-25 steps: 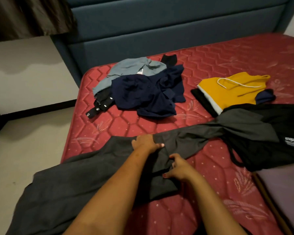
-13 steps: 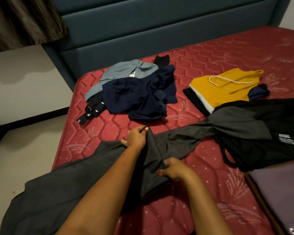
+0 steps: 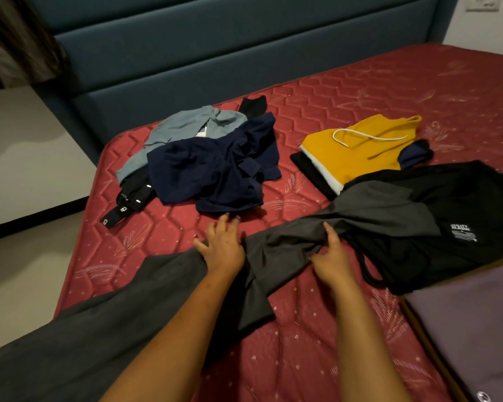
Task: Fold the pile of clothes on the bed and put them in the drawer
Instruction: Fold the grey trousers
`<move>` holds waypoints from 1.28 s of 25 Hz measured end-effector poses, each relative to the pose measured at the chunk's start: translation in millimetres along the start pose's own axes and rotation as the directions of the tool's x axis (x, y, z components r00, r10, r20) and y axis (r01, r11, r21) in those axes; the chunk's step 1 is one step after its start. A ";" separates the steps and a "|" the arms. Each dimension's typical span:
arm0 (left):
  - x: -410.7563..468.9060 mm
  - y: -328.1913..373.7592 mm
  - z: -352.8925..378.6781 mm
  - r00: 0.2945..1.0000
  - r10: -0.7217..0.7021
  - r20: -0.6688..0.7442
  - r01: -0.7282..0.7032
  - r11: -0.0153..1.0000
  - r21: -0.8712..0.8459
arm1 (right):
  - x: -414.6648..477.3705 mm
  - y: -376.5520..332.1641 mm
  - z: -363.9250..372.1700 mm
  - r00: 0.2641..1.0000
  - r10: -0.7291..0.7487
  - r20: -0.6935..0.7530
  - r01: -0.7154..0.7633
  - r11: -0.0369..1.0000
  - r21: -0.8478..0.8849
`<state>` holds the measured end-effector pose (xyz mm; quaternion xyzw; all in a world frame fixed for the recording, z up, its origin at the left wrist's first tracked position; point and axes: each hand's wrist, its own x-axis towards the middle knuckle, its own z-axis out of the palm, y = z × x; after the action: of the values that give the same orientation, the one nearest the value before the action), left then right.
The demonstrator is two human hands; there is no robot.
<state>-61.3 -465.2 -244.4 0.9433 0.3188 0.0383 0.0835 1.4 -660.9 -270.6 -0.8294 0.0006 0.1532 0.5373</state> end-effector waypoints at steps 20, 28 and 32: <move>-75.7 57.6 1.9 0.820 0.485 0.303 -0.528 0.846 0.073 | 27.0 -9.7 -61.3 0.582 0.167 -0.796 0.339 0.840 0.424; -106.0 33.0 -23.3 0.830 0.312 0.463 -0.503 0.776 0.379 | 2.1 -15.0 -86.9 0.638 0.108 -0.762 0.036 0.985 0.170; -91.5 11.6 -50.7 0.790 0.044 0.612 -0.347 0.854 0.387 | -15.1 -34.7 -60.0 0.723 -0.342 -0.600 -0.041 0.846 -0.531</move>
<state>-133.4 -523.1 -194.1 0.9278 0.1741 -0.3236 -0.0641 8.1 -702.1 -213.4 -0.9354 0.0847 -0.2096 0.2719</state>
